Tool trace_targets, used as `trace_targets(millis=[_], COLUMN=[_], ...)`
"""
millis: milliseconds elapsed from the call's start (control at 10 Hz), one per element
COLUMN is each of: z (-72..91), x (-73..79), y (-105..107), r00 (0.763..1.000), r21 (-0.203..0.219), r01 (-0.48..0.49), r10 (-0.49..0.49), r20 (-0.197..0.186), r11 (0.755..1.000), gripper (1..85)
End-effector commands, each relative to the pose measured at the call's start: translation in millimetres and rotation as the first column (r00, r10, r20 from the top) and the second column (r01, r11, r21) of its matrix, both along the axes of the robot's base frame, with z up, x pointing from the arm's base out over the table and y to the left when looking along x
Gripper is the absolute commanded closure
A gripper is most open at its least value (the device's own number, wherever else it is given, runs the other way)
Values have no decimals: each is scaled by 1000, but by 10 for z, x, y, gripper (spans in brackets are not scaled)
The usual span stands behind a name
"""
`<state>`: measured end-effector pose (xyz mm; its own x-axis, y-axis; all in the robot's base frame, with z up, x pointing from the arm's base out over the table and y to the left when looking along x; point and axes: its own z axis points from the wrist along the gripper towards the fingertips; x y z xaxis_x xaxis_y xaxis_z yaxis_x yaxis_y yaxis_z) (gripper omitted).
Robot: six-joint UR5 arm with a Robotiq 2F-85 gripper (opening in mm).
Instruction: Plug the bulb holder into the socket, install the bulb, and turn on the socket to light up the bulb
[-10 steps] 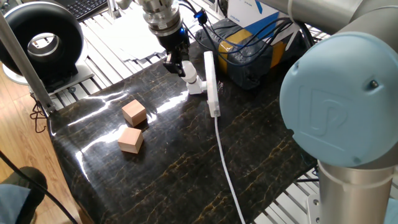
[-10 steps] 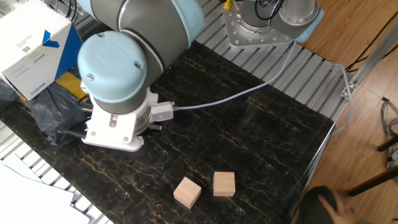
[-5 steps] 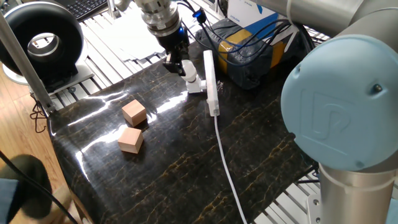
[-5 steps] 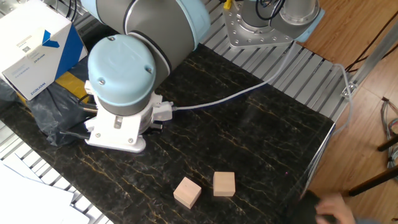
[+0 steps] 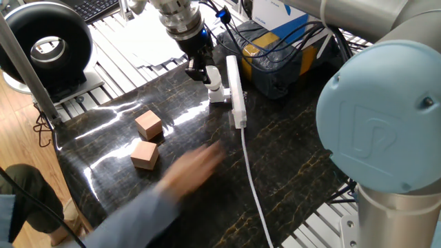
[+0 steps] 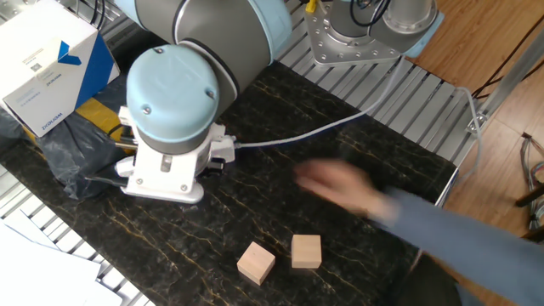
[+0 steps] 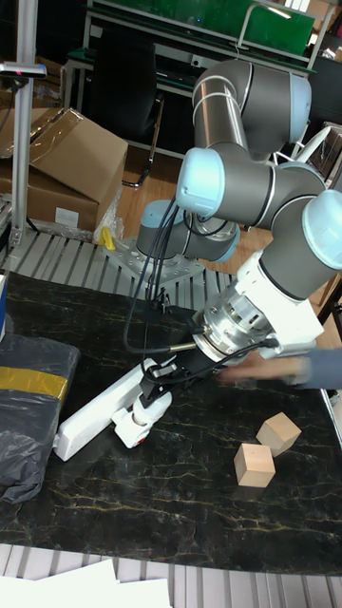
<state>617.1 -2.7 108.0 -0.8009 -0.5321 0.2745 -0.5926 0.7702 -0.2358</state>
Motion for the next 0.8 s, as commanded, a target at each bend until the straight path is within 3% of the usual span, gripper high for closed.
trace_targets(millis=[0,500,700], z=[-29,-44,51], x=[-76,-208,-304], y=[-21,-80,-168], r00=[999,996,993], r21=[-2,-19,-48], r01=[-45,-74,-97], r10=[45,73,94], r20=[-23,-46,-73], r11=[999,997,994], gripper=[693,710,723])
